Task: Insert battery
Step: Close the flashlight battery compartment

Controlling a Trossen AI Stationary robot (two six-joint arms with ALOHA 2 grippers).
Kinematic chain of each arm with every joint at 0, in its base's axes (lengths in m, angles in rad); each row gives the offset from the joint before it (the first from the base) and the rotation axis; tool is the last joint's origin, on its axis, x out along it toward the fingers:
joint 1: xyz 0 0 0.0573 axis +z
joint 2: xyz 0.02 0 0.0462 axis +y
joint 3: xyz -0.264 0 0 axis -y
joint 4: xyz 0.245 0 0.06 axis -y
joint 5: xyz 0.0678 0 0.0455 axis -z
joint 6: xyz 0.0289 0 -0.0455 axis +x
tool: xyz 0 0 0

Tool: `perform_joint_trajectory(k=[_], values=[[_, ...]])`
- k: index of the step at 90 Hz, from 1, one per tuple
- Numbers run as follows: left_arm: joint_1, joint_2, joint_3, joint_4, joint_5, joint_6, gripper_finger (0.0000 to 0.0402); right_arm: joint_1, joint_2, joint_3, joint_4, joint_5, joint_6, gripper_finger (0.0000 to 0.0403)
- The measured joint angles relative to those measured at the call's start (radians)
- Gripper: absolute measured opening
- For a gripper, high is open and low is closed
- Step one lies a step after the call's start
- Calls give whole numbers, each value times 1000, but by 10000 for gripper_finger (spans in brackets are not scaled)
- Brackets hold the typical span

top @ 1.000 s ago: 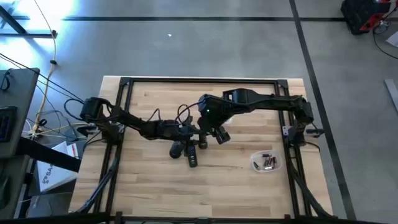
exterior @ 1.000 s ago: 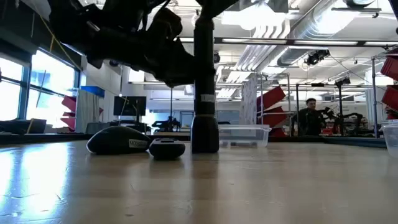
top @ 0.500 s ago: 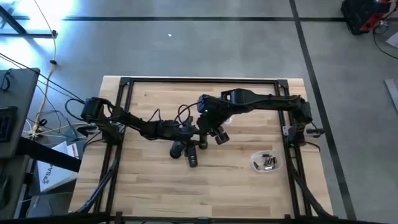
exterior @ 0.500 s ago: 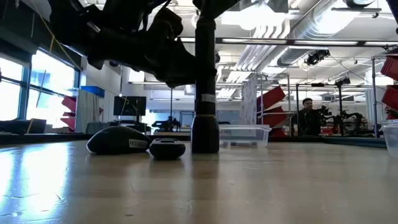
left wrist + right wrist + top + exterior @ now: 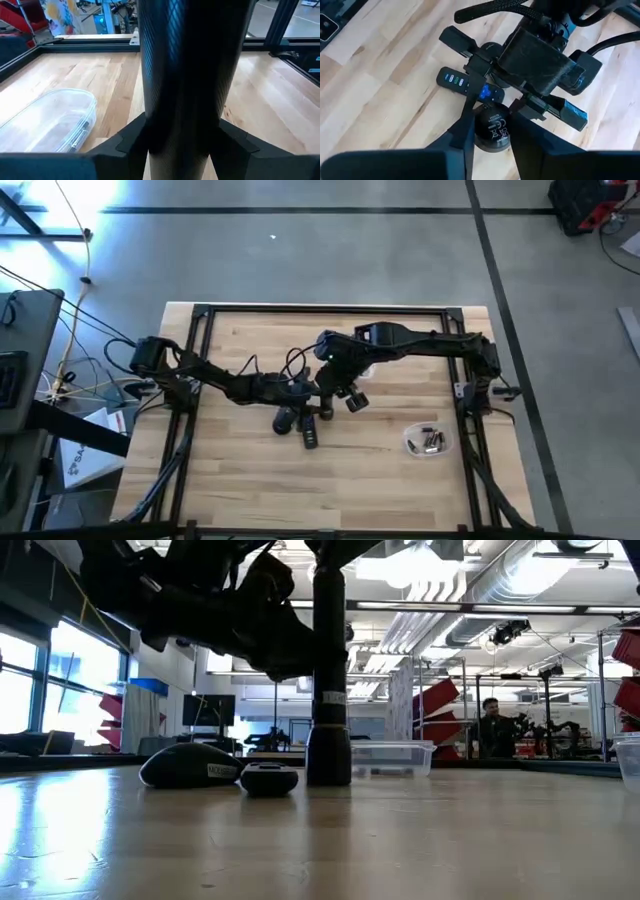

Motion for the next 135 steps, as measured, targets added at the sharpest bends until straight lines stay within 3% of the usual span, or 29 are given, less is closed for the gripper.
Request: perform_joint_trajectory(k=[53, 80, 110, 135], values=[[0, 1, 0, -2, -28, -3, 156, 14, 13, -1, -17, 38, 183, 52], [0, 1, 0, -3, -32, -3, 156, 53, 26, -2, -2, 129, 362, 52], [0, 1, 0, -5, -44, -9, 156, 64, 50, 2, 35, 154, 595, 52], [0, 1, 0, -9, -49, -18, 156, 79, 48, 1, 39, 204, 593, 52]])
